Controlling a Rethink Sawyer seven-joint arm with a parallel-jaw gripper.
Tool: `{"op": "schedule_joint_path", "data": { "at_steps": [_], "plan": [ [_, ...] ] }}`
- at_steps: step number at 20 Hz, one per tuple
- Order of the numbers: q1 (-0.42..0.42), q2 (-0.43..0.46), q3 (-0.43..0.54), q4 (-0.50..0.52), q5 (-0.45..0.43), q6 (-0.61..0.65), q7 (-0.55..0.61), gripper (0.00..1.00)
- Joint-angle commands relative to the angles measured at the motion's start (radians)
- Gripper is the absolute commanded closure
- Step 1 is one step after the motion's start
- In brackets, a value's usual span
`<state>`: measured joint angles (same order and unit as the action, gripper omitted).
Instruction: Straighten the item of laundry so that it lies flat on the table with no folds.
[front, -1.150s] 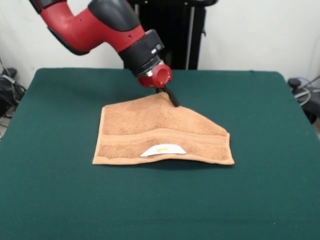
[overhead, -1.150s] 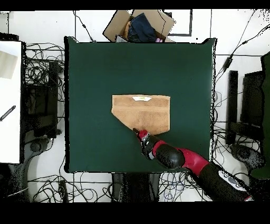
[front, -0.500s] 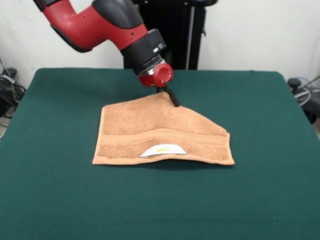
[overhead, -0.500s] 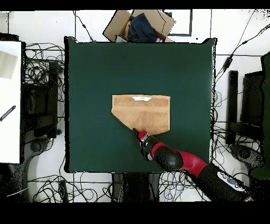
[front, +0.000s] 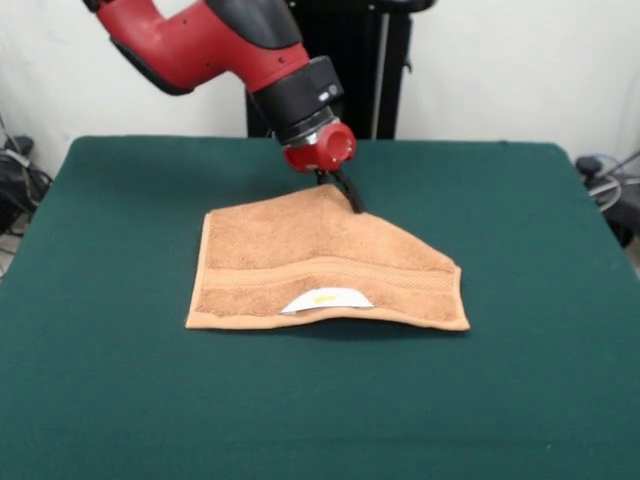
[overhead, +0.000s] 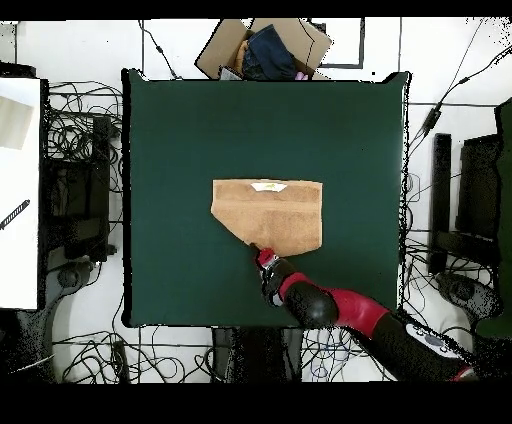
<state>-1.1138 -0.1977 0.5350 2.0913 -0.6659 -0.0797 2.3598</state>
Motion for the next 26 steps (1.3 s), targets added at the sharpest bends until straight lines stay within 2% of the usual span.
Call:
{"op": "schedule_joint_path", "data": {
  "at_steps": [1, 9, 17, 20, 23, 26],
  "plan": [
    [0.098, 0.022, -0.08, -0.046, -0.011, -0.137, 0.104, 0.0],
    [0.128, 0.025, -0.098, -0.027, -0.002, -0.228, 0.105, 0.0],
    [0.181, 0.037, -0.111, -0.062, -0.053, -0.292, 0.058, 0.0],
    [0.217, 0.025, -0.109, -0.086, -0.15, -0.349, -0.009, 0.0],
    [0.274, -0.002, -0.095, -0.134, -0.316, -0.365, -0.111, 0.0],
    [0.351, 0.006, -0.148, -0.183, -0.382, -0.44, -0.166, 0.0]
  ]
}}
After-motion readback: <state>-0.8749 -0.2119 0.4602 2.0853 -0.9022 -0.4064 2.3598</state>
